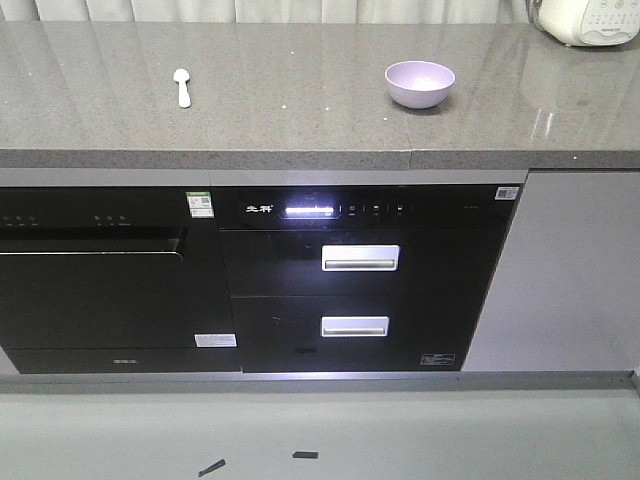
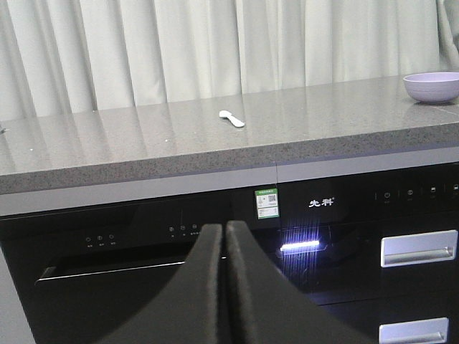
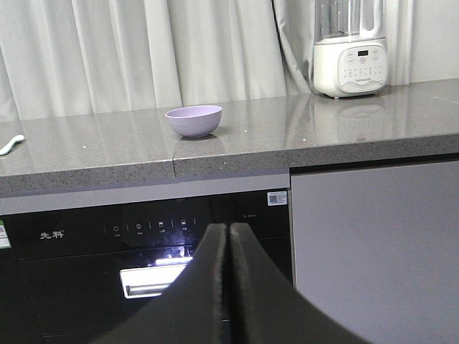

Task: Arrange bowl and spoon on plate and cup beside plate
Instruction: 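Continue driving the base closer to the countertop edge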

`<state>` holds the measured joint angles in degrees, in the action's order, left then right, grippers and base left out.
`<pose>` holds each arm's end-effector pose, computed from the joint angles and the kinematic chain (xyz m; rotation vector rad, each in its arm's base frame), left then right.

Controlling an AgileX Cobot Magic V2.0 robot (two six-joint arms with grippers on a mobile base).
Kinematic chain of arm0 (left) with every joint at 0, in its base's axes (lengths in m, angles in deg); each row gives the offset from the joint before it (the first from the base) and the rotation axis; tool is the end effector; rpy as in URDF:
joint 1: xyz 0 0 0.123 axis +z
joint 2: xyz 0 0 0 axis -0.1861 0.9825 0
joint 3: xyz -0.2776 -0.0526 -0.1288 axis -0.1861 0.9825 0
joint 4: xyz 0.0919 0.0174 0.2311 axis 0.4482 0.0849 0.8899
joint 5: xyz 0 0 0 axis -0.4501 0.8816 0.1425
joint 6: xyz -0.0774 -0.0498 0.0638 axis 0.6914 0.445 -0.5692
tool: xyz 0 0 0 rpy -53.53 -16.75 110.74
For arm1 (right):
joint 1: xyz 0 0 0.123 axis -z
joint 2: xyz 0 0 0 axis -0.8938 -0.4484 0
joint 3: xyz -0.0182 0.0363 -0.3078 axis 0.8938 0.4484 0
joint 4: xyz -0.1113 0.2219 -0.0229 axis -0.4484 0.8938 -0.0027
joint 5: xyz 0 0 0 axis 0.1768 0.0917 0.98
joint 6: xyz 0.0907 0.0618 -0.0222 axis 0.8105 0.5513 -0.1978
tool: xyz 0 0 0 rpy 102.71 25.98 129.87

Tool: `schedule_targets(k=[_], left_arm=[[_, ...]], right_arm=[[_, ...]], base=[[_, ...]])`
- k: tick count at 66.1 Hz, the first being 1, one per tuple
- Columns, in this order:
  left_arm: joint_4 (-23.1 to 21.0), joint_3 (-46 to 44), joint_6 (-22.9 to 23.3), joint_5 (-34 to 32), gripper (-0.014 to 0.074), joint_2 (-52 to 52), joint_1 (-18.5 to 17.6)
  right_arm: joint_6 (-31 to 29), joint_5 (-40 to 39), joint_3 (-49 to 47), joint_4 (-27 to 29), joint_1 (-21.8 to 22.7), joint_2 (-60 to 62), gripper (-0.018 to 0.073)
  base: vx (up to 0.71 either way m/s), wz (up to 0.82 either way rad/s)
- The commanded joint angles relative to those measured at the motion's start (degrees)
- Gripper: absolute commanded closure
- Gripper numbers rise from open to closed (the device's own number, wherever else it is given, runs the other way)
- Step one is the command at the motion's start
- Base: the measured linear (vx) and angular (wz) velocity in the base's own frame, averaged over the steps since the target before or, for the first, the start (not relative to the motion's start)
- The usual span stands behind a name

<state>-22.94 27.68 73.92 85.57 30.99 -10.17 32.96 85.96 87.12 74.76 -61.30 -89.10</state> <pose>0.0495 -0.0003 0.1973 0.0090 1.5796 0.0136 0.0497 -0.0023 0.1989 0.0490 1.5610 -0.0132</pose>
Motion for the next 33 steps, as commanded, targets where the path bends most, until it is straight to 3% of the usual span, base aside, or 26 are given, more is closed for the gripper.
schedule_targets(k=[1, 33], left_arm=[[-0.49, 1.72, 0.46, -3.94, 0.0602, -0.85, 0.0], [-0.49, 1.72, 0.46, -3.94, 0.0602, -0.85, 0.0]], right_arm=[[0.07, -4.39, 0.91, -0.19, 0.21, 0.78, 0.0564], [0.07, -4.39, 0.91, -0.19, 0.21, 0.78, 0.0564]], base=[[0.07, 0.01], [0.07, 0.01]])
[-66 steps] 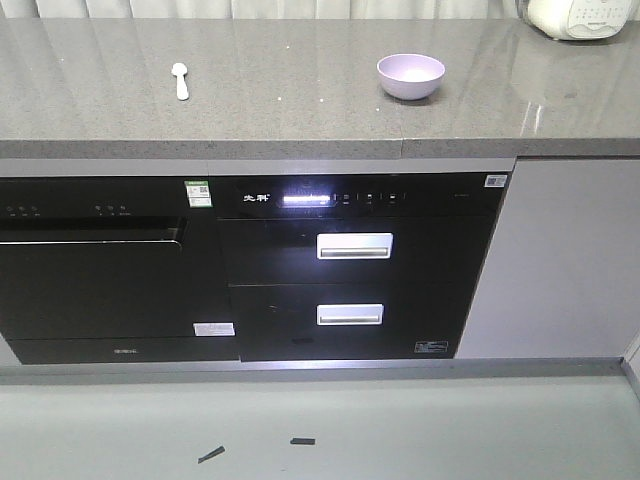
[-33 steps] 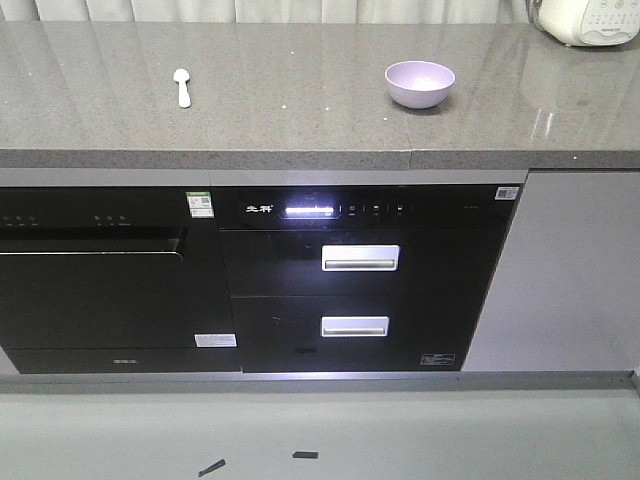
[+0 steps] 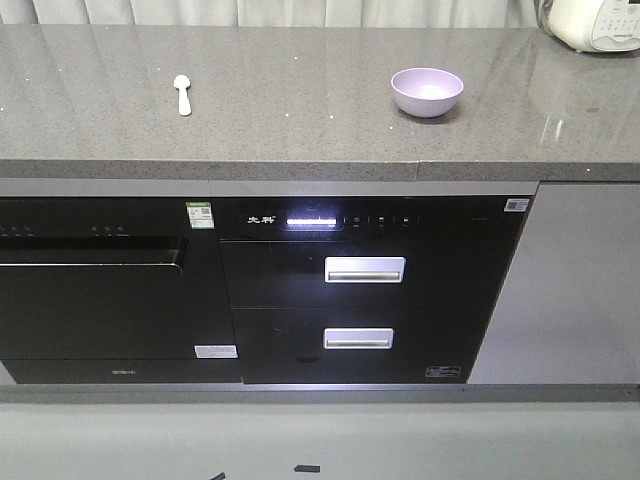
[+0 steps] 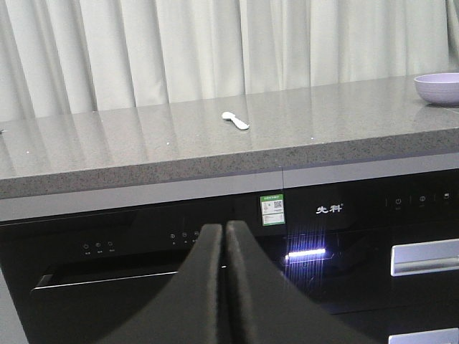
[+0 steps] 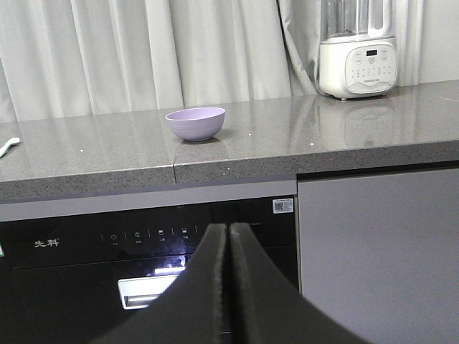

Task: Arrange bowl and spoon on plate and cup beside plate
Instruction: 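Continue driving the base closer to the countertop edge, then drive the base up to the counter, centering between spoon and bowl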

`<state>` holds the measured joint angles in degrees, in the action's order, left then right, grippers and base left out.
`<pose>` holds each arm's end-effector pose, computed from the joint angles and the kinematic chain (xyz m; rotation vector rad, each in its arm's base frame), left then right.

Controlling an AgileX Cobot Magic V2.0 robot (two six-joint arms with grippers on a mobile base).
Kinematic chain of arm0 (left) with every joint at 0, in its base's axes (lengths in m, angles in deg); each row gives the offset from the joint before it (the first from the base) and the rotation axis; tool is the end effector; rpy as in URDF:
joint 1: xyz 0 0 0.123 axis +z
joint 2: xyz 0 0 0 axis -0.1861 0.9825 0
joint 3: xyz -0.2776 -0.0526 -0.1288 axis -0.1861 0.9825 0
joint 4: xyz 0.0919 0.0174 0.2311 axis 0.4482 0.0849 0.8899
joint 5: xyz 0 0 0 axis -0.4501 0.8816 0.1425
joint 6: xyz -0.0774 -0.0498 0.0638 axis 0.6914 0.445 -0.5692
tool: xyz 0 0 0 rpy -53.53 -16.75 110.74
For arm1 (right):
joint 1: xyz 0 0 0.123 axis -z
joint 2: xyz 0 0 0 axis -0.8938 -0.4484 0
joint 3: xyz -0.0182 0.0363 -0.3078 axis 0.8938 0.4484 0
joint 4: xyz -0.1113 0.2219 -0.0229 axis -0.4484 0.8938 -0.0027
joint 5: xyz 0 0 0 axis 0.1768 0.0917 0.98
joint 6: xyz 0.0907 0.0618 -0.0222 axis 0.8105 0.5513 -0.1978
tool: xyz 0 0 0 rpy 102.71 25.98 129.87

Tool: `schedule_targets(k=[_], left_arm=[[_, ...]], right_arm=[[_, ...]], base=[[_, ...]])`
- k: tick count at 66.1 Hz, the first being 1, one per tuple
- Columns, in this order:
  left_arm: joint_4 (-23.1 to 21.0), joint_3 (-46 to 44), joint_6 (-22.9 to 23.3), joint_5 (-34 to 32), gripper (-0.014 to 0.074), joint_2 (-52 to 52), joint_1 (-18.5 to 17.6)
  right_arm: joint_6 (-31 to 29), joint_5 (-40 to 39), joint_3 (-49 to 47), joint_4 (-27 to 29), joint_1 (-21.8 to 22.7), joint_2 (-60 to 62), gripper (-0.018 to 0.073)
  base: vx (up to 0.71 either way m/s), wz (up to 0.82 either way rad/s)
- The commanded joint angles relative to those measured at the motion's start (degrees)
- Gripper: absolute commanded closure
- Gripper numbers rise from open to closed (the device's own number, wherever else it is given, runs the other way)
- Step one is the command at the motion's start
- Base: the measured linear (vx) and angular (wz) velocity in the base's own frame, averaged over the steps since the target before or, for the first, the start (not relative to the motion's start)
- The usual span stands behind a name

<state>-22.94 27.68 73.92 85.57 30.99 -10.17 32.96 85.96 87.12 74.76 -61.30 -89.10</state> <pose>0.0495 -0.0003 0.1973 0.0090 1.5796 0.0136 0.0497 -0.0023 0.1989 0.0490 1.5610 -0.0132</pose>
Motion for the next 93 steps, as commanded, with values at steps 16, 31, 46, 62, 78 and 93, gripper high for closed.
schedule_targets(k=[16, 31, 46, 62, 78, 93], left_arm=[[-0.49, 1.72, 0.46, -3.94, 0.0602, -0.85, 0.0], [-0.49, 1.72, 0.46, -3.94, 0.0602, -0.85, 0.0], [-0.49, 1.72, 0.46, -3.94, 0.0602, -0.85, 0.0], [-0.49, 1.72, 0.46, -3.94, 0.0602, -0.85, 0.0], [-0.49, 1.72, 0.46, -3.94, 0.0602, -0.85, 0.0], [-0.49, 1.72, 0.46, -3.94, 0.0602, -0.85, 0.0]], right_arm=[[0.07, -4.39, 0.91, -0.19, 0.21, 0.78, 0.0564], [0.07, -4.34, 0.91, -0.19, 0.21, 0.78, 0.0564], [0.07, -4.34, 0.91, -0.19, 0.21, 0.78, 0.0564], [0.07, -4.34, 0.91, -0.19, 0.21, 0.78, 0.0564], [0.07, -4.34, 0.91, -0.19, 0.21, 0.78, 0.0564], [0.07, -4.34, 0.91, -0.19, 0.21, 0.78, 0.0564]], base=[[0.07, 0.01], [0.07, 0.02], [0.08, 0.02], [0.08, 0.01], [0.07, 0.0], [0.06, 0.01]])
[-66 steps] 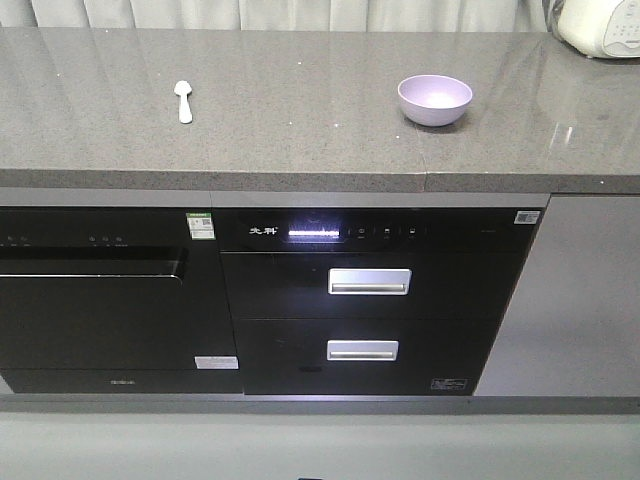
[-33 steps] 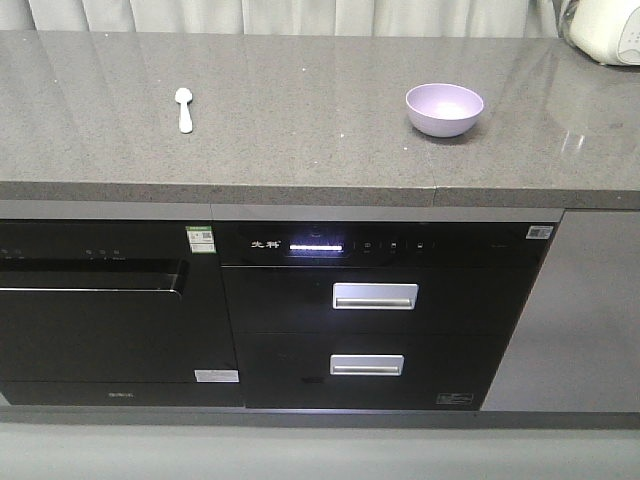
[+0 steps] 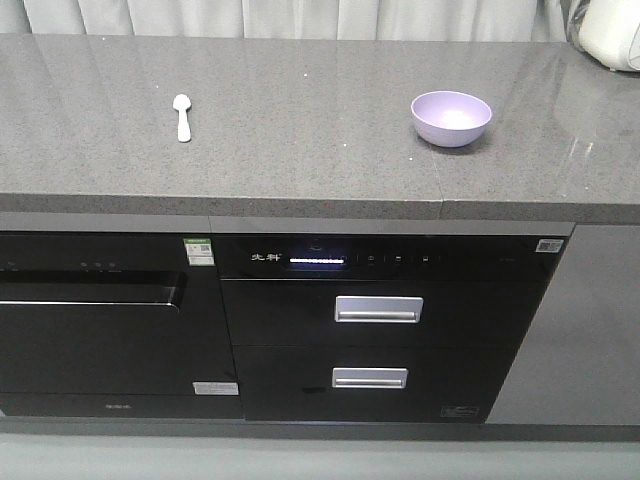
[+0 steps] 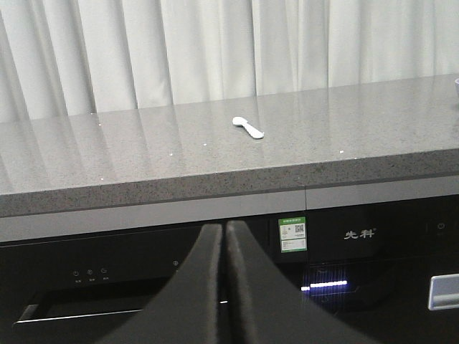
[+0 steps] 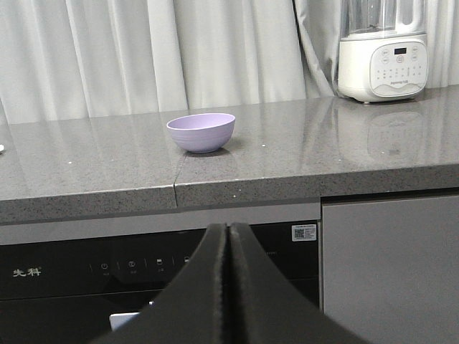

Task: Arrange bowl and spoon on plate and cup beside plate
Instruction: 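Drive the base up to the counter, centering between spoon and bowl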

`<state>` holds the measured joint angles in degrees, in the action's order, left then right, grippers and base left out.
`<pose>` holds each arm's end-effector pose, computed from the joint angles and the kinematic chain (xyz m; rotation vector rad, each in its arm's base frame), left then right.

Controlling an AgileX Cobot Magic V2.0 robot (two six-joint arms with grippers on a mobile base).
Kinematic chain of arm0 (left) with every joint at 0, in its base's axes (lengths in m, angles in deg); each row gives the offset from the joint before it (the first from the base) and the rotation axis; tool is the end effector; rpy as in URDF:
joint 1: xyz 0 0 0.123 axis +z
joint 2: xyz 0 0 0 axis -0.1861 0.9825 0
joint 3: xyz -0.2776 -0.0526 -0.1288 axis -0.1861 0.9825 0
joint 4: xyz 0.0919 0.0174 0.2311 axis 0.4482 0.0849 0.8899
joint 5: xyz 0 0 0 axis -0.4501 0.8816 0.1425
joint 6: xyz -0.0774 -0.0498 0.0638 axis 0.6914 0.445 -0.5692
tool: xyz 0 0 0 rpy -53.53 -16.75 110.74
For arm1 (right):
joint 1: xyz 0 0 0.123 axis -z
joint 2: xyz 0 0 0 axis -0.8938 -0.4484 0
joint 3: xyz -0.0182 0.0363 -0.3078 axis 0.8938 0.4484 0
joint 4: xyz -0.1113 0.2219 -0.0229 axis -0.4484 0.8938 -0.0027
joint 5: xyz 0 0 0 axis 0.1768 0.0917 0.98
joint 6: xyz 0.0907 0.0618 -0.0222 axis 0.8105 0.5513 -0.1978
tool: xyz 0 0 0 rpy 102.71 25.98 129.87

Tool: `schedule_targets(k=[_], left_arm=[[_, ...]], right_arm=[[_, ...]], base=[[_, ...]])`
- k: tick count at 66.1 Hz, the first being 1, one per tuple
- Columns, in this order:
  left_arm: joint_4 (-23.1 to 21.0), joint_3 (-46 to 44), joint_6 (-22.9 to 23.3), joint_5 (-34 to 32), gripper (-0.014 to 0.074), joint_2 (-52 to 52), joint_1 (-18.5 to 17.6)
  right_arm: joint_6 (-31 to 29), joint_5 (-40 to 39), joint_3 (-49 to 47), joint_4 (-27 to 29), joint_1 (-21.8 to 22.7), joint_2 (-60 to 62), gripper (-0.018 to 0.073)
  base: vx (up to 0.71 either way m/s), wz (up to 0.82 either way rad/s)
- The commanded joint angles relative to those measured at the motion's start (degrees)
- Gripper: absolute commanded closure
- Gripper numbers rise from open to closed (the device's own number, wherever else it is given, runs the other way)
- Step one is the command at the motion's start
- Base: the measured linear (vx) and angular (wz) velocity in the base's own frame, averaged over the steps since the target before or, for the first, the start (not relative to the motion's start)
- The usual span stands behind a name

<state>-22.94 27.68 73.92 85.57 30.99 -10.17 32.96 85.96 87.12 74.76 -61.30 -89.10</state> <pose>0.0495 -0.0003 0.1973 0.0090 1.5796 0.0136 0.0497 -0.0023 0.1989 0.0490 1.5610 -0.0132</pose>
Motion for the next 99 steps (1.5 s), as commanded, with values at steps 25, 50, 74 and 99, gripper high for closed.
schedule_targets(k=[25, 50, 74, 99], left_arm=[[-0.49, 1.72, 0.46, -3.94, 0.0602, -0.85, 0.0], [-0.49, 1.72, 0.46, -3.94, 0.0602, -0.85, 0.0], [-0.49, 1.72, 0.46, -3.94, 0.0602, -0.85, 0.0], [-0.49, 1.72, 0.46, -3.94, 0.0602, -0.85, 0.0]], right_arm=[[0.07, -4.34, 0.91, -0.19, 0.21, 0.78, 0.0564], [0.07, -4.34, 0.91, -0.19, 0.21, 0.78, 0.0564], [0.07, -4.28, 0.91, -0.19, 0.21, 0.78, 0.0564], [0.07, -4.28, 0.91, -0.19, 0.21, 0.78, 0.0564]], base=[[0.06, 0.0], [0.06, 0.0], [0.06, 0.0], [0.08, -0.01]])
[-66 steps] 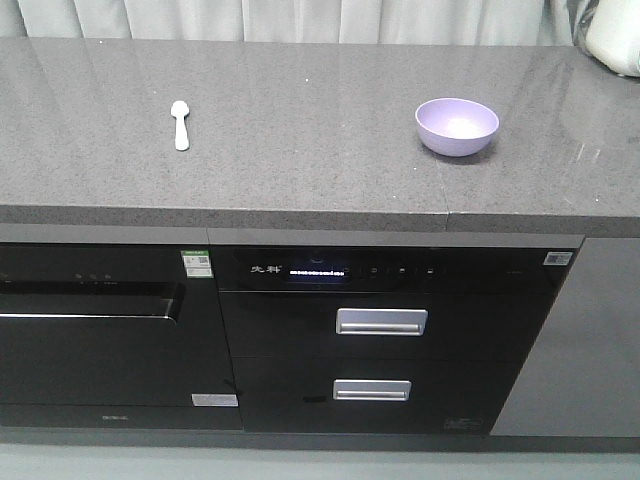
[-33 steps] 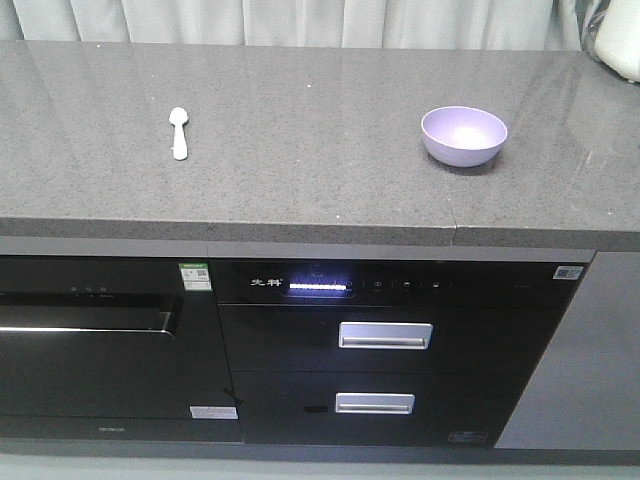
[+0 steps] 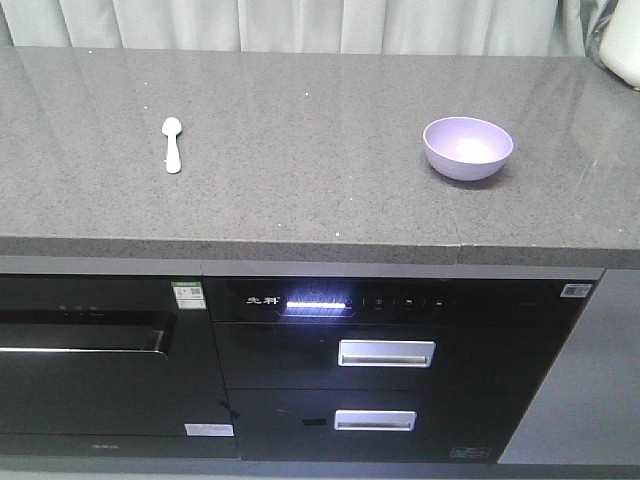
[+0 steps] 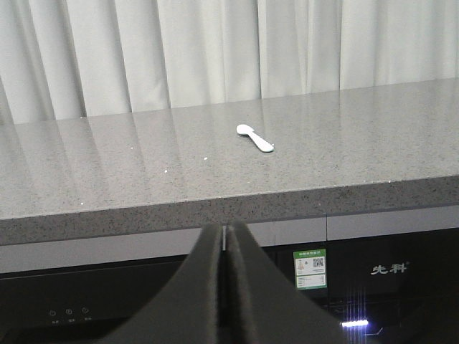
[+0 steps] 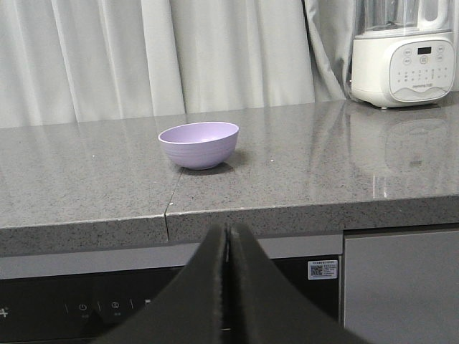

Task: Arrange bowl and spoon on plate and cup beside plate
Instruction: 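Drive the base up to the counter, centering between spoon and bowl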

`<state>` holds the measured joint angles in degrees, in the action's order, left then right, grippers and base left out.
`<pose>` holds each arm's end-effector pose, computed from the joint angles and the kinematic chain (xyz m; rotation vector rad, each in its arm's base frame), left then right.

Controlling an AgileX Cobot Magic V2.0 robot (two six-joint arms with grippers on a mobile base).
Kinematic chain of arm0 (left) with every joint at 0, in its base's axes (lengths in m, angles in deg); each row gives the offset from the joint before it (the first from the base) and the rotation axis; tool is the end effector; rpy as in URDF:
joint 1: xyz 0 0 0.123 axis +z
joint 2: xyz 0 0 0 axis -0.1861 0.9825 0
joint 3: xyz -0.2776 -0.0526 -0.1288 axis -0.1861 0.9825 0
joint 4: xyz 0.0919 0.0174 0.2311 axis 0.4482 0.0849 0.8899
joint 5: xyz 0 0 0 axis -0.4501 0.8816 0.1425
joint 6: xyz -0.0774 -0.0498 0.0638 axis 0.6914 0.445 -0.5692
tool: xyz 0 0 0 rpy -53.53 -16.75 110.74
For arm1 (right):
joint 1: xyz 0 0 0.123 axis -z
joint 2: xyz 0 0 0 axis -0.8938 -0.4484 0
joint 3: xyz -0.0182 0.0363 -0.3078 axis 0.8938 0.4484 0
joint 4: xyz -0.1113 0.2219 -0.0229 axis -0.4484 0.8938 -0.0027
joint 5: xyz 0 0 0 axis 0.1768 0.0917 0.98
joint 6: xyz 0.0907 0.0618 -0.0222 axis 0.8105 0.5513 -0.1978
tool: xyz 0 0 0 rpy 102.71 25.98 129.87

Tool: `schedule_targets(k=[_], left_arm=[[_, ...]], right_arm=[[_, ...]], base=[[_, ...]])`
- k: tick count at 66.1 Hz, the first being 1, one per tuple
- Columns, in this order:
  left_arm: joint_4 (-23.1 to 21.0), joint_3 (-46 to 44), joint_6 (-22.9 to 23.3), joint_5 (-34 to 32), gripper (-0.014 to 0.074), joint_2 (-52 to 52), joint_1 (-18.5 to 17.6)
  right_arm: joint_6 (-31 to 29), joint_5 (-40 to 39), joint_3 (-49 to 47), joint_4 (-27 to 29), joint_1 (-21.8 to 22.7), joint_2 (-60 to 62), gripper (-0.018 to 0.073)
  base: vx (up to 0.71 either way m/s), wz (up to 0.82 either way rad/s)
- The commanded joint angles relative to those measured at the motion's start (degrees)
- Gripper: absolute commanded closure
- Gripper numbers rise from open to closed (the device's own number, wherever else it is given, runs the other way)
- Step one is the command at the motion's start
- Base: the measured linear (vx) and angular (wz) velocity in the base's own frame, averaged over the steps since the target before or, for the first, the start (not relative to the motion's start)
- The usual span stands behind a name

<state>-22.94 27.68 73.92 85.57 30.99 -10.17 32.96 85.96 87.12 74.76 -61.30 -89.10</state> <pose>0.0495 -0.0003 0.1973 0.0090 1.5796 0.0136 0.0497 -0.0023 0.1989 0.0490 1.5610 -0.0132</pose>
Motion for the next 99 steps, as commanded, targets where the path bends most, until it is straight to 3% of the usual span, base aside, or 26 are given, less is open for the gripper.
schedule_targets(k=[1, 99], left_arm=[[-0.49, 1.72, 0.46, -3.94, 0.0602, -0.85, 0.0], [-0.49, 1.72, 0.46, -3.94, 0.0602, -0.85, 0.0]], right_arm=[[0.07, -4.28, 0.91, -0.19, 0.21, 0.78, 0.0564], [0.07, -4.35, 0.91, -0.19, 0.21, 0.78, 0.0564]], base=[[0.08, -0.01], [0.06, -0.01]])
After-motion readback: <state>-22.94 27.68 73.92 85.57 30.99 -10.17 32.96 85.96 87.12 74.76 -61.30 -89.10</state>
